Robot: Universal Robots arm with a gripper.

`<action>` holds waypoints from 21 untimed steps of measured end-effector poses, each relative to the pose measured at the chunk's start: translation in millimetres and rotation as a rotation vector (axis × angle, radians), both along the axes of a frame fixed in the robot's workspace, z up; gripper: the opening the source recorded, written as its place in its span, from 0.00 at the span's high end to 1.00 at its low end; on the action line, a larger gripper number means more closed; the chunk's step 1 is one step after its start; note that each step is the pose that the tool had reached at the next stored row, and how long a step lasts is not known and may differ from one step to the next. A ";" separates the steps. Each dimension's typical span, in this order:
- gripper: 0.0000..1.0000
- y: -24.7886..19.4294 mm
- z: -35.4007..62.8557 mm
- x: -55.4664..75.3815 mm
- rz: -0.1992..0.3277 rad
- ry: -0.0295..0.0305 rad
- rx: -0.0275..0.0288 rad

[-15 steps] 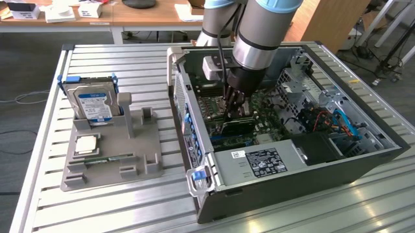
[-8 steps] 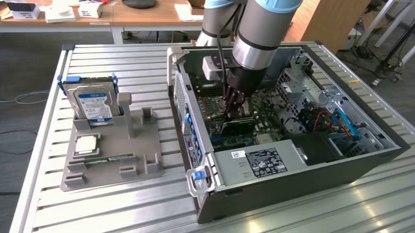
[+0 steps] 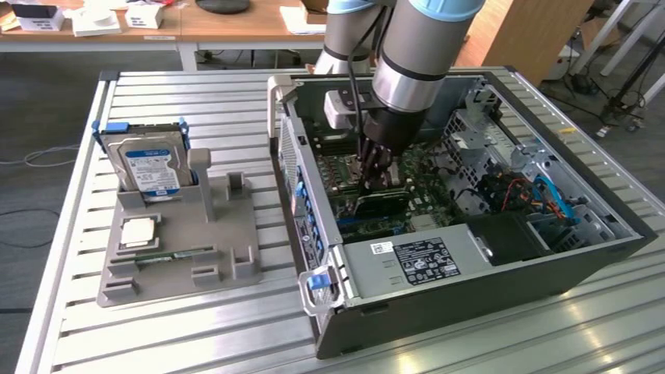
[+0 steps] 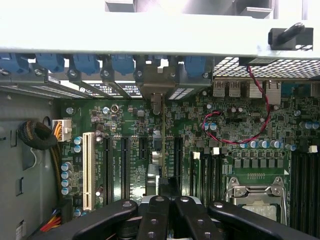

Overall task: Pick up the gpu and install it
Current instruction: 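Press down on the gpu until it lock into place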

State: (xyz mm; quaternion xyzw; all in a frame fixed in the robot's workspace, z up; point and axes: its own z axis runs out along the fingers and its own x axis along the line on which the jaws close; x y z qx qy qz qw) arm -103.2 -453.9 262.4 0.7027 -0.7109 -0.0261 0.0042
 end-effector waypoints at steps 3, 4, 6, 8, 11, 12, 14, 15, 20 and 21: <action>0.89 0.0 -0.2 0.0 0.000 0.0000 0.0000; 0.89 0.0 -0.2 0.0 0.000 0.0000 -0.0001; 0.89 0.0 -0.3 0.0 0.000 0.0000 0.0000; 0.89 0.0 -0.4 0.0 0.000 0.0000 -0.0001; 0.89 -0.1 -0.8 -0.1 0.000 0.0001 -0.0004; 0.89 0.0 -0.8 -0.1 0.000 0.0001 -0.0003; 0.89 0.0 -1.0 -0.2 0.000 0.0000 -0.0001; 0.89 0.0 -1.0 -0.2 0.000 0.0000 -0.0001; 0.89 0.0 -1.2 -0.6 0.000 0.0000 -0.0002; 0.89 0.0 -1.3 -0.7 0.000 0.0001 -0.0001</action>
